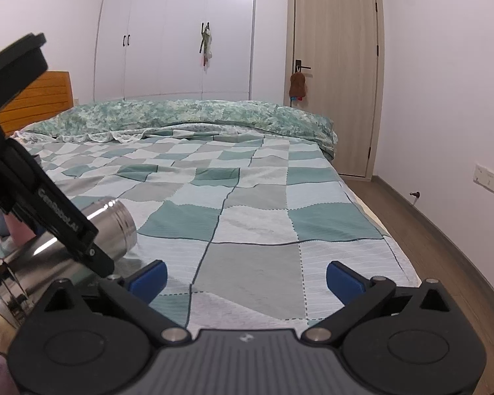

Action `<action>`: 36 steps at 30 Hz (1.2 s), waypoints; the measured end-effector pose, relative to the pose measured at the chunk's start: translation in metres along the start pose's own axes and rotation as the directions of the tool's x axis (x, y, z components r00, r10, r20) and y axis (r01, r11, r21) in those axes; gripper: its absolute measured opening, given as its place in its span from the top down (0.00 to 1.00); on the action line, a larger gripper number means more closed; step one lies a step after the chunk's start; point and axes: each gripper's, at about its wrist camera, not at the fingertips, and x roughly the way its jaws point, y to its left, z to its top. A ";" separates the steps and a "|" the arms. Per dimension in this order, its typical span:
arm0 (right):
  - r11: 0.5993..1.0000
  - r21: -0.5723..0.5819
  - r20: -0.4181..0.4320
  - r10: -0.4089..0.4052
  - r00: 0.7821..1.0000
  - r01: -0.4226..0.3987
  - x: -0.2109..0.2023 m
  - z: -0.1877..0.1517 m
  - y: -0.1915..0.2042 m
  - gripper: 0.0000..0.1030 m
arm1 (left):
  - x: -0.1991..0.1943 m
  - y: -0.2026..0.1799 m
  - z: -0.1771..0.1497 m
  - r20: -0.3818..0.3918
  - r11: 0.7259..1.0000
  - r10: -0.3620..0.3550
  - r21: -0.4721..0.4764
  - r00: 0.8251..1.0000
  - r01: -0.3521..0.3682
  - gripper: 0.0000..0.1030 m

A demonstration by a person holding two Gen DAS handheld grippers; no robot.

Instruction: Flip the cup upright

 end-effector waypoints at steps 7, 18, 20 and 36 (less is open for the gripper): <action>1.000 -0.001 0.029 -0.003 1.000 0.003 -0.006 -0.002 0.004 0.00 | -0.029 0.007 -0.005 0.124 0.999 -0.039 -0.003 0.992 0.040 0.39; 1.000 -0.002 0.120 0.007 0.993 -0.007 -0.015 -0.001 0.020 0.00 | -0.056 0.029 -0.014 0.424 0.998 -0.011 -0.057 0.906 0.039 0.39; 1.000 -0.003 0.131 0.008 0.991 -0.008 -0.017 -0.001 0.023 0.00 | -0.052 0.030 -0.013 0.445 0.997 0.026 -0.072 0.895 0.007 0.39; 1.000 -0.017 0.157 0.015 0.987 -0.013 -0.017 0.002 0.037 0.00 | -0.028 0.029 -0.028 0.547 0.994 0.091 0.005 0.832 -0.112 0.08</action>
